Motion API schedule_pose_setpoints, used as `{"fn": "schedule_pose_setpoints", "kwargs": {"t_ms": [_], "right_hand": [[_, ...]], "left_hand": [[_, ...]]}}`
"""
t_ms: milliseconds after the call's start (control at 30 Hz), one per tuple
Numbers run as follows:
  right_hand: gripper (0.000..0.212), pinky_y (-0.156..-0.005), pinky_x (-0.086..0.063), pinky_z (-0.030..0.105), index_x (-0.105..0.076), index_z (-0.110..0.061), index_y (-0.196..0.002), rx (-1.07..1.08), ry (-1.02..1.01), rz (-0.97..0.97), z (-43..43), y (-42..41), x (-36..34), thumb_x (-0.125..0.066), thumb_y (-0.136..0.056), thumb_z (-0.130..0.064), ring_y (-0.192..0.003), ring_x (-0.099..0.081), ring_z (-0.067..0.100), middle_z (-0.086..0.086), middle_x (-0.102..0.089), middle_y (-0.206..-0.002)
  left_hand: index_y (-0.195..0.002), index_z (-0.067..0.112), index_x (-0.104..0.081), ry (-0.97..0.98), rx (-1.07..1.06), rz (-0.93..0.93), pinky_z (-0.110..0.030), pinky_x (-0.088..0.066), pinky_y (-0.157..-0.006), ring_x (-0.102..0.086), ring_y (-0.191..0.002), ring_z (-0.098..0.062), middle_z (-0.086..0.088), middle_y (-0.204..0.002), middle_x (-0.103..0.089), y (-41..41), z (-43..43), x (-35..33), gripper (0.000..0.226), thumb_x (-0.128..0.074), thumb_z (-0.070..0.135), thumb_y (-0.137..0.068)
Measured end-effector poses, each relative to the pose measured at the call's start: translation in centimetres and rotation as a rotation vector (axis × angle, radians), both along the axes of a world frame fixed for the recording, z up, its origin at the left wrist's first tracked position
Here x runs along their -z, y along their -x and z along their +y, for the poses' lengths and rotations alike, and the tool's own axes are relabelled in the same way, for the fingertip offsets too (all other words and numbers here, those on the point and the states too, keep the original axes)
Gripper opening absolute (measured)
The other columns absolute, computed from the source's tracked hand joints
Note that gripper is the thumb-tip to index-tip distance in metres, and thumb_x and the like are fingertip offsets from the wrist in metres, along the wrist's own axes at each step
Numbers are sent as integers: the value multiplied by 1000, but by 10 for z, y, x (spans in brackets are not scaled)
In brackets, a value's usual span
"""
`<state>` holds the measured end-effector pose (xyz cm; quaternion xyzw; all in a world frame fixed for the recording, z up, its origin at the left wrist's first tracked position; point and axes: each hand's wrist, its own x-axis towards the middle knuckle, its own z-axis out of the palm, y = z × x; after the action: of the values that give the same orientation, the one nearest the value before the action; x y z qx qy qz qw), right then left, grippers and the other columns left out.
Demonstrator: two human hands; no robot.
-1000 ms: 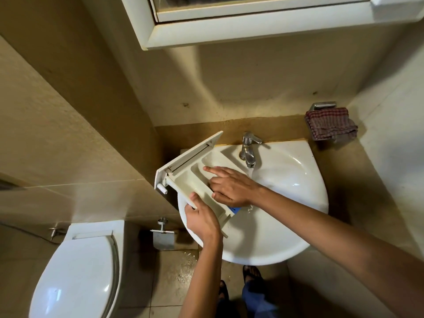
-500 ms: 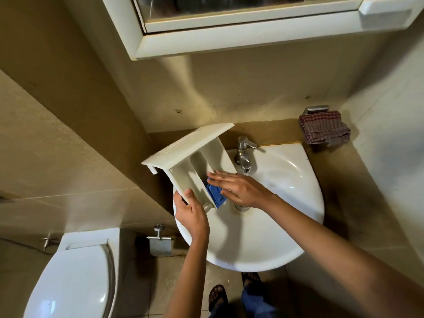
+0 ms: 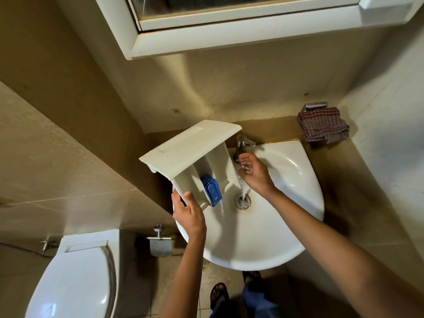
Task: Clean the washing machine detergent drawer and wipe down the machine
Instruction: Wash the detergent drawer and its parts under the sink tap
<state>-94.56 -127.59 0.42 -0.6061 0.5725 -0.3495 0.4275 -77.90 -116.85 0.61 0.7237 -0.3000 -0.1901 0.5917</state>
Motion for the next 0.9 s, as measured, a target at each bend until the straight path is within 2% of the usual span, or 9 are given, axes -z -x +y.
{"fn": "schedule_pose_setpoints", "kwargs": {"t_ms": [200,300,367,433,533,633,733,833,900], "right_hand": [[39,-94,-47,27,-51,-23,-128,-281,-284,0,2,1,-16,-60,-90,-21,-109,-61,11,-5,-63,-120],[48,-93,-44,27,-44,-24,-136,-322,-413,43,3,3,-27,-59,-91,-22,-113,-57,13,-6,-59,-123],[43,-89,-41,25,-44,-22,-137,-322,-431,55,3,3,-33,-52,-95,-19,-111,-57,13,-5,-59,-121],[37,-88,-39,23,-46,-20,-137,-325,-388,61,5,3,-38,-43,-99,-19,-111,-55,12,-5,-58,-121],[36,-90,-39,21,-47,-19,-137,-314,-284,61,15,5,-39,-40,-101,-18,-115,-56,13,-2,-59,-125],[42,-93,-35,19,-40,-15,-141,-205,-149,70,27,7,-33,-44,-99,-10,-122,-50,18,5,-54,-133],[55,-99,-27,18,-34,-13,-144,-125,10,184,43,14,-26,-48,-93,1,-128,-39,22,11,-44,-136],[73,-105,-28,24,-33,-11,-144,-140,201,288,56,22,-18,-53,-78,11,-125,-35,26,13,-41,-134],[79,-106,-31,31,-35,-7,-143,-140,332,371,63,22,-16,-59,-70,11,-120,-36,26,14,-41,-131]], "left_hand": [[-98,11,-52,-77,-47,260,-24,-42,-64,-42,-61,-3,6,-70,-44,7,2,-1,84,-22,86,-73],[-128,10,-48,-126,11,502,-41,-44,-99,-56,-108,-20,-5,-117,-60,7,4,4,91,-25,80,-75],[-146,19,-33,-191,76,672,-51,-33,-112,-41,-135,-31,-11,-148,-43,4,5,9,103,-30,88,-69],[-148,25,-29,-247,128,870,-47,-37,-110,-43,-135,-31,-10,-150,-40,-1,3,13,103,-36,89,-68],[-144,22,-35,-281,185,943,-41,-50,-95,-58,-117,-27,-10,-137,-55,-5,-2,11,73,-31,69,-88],[-139,19,-42,-363,129,1003,-45,-43,-100,-54,-117,-26,-9,-132,-57,3,-3,-4,64,-38,64,-93],[-140,22,-40,-322,209,1047,-48,-28,-113,-36,-138,-28,-9,-148,-42,16,4,-32,77,-44,73,-82],[-146,22,-33,-154,350,1091,-53,-33,-109,-36,-138,-30,-11,-149,-38,24,10,-48,104,-50,84,-64],[-142,23,-39,-97,413,1050,-52,-42,-99,-48,-127,-24,-6,-141,-47,30,9,-50,117,-69,84,-46]]}}
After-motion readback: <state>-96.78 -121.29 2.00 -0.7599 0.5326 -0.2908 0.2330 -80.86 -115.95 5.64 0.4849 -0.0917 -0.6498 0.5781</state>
